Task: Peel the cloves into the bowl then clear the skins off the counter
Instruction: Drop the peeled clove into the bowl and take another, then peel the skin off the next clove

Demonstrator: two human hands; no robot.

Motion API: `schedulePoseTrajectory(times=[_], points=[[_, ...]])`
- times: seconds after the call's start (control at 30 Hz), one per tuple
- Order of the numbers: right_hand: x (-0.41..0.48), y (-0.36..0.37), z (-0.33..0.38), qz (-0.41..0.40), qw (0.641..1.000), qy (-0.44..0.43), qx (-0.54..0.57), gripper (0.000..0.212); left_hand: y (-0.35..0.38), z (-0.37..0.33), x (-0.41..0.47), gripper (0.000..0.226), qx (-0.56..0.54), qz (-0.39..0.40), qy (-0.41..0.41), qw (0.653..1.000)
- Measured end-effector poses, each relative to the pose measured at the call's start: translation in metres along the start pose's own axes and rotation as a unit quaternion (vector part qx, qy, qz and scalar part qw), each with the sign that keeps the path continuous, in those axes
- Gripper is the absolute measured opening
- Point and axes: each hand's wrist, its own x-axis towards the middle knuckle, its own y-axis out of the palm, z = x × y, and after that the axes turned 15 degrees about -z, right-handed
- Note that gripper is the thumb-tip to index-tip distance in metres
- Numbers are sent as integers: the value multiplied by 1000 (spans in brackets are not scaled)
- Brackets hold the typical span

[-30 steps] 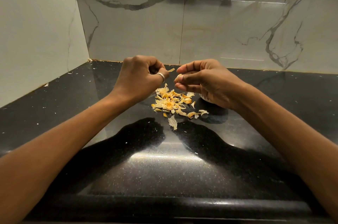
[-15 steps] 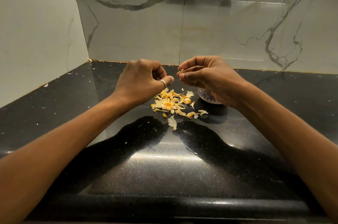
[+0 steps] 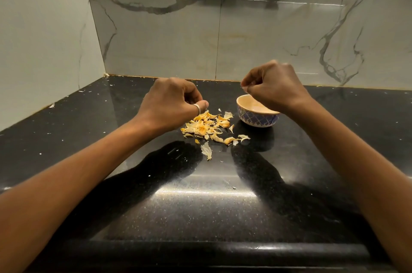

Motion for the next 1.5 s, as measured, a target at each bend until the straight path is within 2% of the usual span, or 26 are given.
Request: schedulePoseTrajectory(times=[0.1,0.27,0.37,0.47,0.63,0.8,0.93,1.07,1.27,1.5], points=[[0,1,-1,24,998,18,-46,20,1,1,-1,4,2,9,0,1000],[-1,0,-1,51,996,36,-69,26,1,1,0,14,16,8,-1,1000],[-4,4,4,11,1000,-8,-14,25,1,0,0,25,46,-4,-14,999],[-10,14,17,13,996,-81,24,22,0,-4,-1,27,82,-22,-26,996],[-16,35,26,74,984,-155,-57,26,-2,-6,0,30,103,-24,-42,993],[-15,47,30,119,970,-179,-111,30,-2,-9,-2,35,134,-21,-25,991],[-14,53,33,155,956,-201,-148,29,-5,-10,-1,21,160,-36,-16,986],[-16,57,35,178,952,-205,-141,23,-7,-11,0,20,163,-42,-5,986],[-14,57,36,184,957,-184,-125,22,-7,-14,-1,20,161,-23,-7,987],[-9,45,35,124,967,-185,-124,21,-7,-14,0,25,145,-19,-19,989]])
